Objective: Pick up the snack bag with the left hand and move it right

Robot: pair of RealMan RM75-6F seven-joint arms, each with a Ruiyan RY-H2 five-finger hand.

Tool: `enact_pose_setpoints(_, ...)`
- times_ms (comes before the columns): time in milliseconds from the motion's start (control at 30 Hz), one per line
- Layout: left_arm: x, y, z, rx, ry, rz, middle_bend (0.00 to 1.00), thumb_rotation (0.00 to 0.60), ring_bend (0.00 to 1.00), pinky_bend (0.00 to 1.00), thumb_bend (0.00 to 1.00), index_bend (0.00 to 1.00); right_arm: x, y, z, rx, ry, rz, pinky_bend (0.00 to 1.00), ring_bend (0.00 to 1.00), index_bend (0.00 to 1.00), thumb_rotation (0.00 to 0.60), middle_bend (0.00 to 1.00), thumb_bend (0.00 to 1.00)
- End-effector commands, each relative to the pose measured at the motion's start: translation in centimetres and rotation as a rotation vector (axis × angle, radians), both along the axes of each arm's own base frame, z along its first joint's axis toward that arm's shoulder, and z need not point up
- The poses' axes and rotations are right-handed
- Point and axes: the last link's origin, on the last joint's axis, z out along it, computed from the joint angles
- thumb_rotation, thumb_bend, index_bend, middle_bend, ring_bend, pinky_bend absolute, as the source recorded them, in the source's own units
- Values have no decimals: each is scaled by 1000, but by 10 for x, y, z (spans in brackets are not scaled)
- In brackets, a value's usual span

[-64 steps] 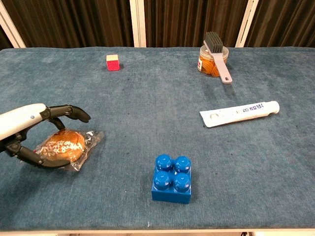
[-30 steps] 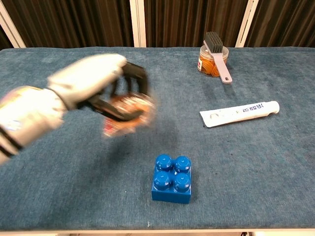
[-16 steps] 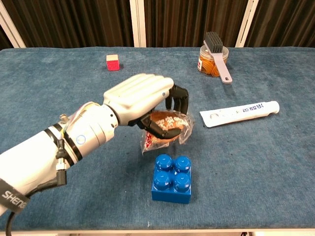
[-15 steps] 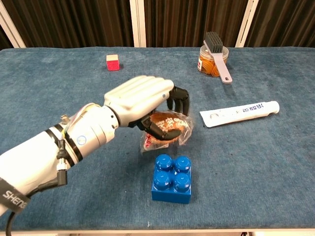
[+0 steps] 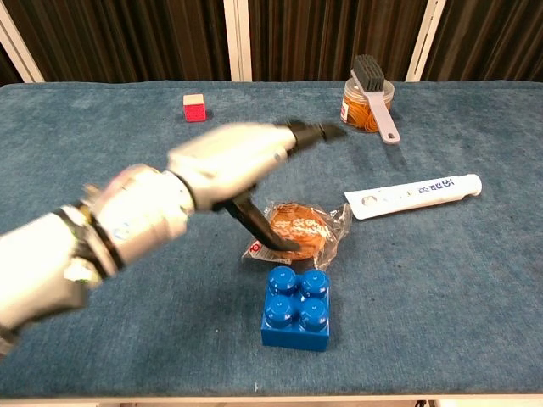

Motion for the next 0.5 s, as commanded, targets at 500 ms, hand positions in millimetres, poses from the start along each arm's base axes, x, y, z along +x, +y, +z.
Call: enact_pose_setpoints(500,-238,-101,205,351,261,609,25,600,0,96,49,6,4,4,-13,2,48,-3,0,0,0,600,0,302)
